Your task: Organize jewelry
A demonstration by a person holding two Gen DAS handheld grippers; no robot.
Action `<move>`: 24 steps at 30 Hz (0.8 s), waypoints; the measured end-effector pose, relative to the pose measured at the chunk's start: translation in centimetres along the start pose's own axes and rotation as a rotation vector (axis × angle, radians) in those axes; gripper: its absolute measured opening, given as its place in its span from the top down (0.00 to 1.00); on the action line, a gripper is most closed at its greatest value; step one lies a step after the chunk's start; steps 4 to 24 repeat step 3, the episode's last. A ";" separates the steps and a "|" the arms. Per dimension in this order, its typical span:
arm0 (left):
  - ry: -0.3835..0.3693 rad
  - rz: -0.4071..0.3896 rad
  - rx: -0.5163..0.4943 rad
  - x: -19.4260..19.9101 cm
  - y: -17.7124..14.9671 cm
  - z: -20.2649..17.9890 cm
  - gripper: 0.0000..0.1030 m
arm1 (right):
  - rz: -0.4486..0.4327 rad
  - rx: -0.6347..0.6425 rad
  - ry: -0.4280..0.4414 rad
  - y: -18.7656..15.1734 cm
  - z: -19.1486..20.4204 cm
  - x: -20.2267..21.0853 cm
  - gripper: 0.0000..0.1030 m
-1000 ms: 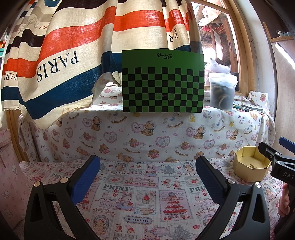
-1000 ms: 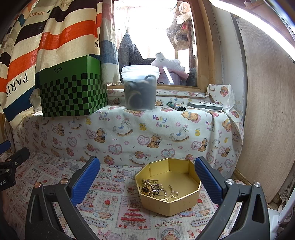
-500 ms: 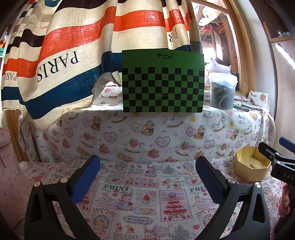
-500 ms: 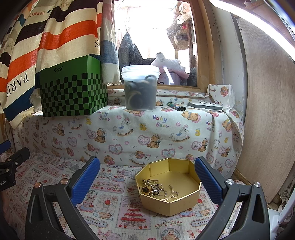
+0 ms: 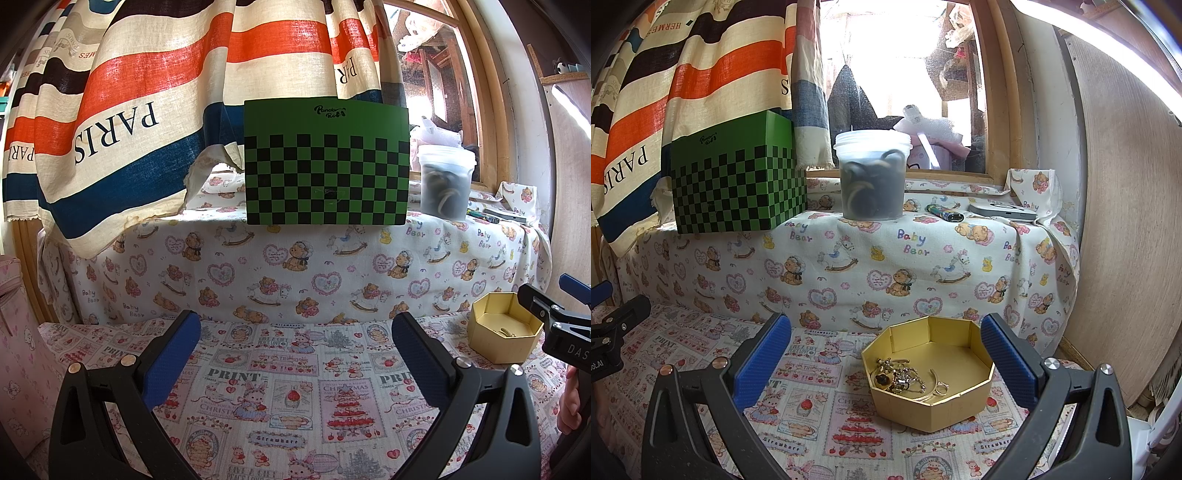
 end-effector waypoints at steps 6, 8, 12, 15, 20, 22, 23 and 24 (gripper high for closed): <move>0.000 -0.001 0.000 0.0 0.0 0.0 0.00 | 0.000 0.000 0.000 0.0 0.0 0.0 0.00; 0.000 -0.001 0.000 0.0 0.0 0.0 0.00 | 0.000 0.000 0.000 0.0 0.0 0.0 0.00; 0.000 -0.001 0.000 0.0 0.0 0.0 0.00 | 0.000 0.000 0.000 0.0 0.0 0.0 0.00; 0.000 -0.001 0.000 0.0 0.0 0.0 0.00 | 0.000 0.000 0.000 0.0 0.0 0.0 0.00; 0.000 -0.001 0.000 0.0 0.0 0.0 0.00 | 0.000 0.000 0.000 0.0 0.0 0.0 0.00; 0.000 -0.001 0.000 0.0 0.0 0.0 0.00 | 0.000 0.000 0.000 0.0 0.0 0.0 0.00; 0.000 -0.001 0.000 0.0 0.0 0.0 0.00 | 0.000 0.000 0.000 0.0 0.0 0.0 0.00; 0.000 -0.001 0.000 0.0 0.0 0.0 0.00 | 0.000 0.000 0.000 0.0 0.0 0.0 0.00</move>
Point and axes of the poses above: each gripper's, at about its wrist camera, not at the fingertips, and x roughly against the way its jaws point, z to its left, y to its top, the point moved 7 cm from there along -x, roughly the way its jaws point, and after that the axes turned 5 degrees about x, right-handed, at the moved point
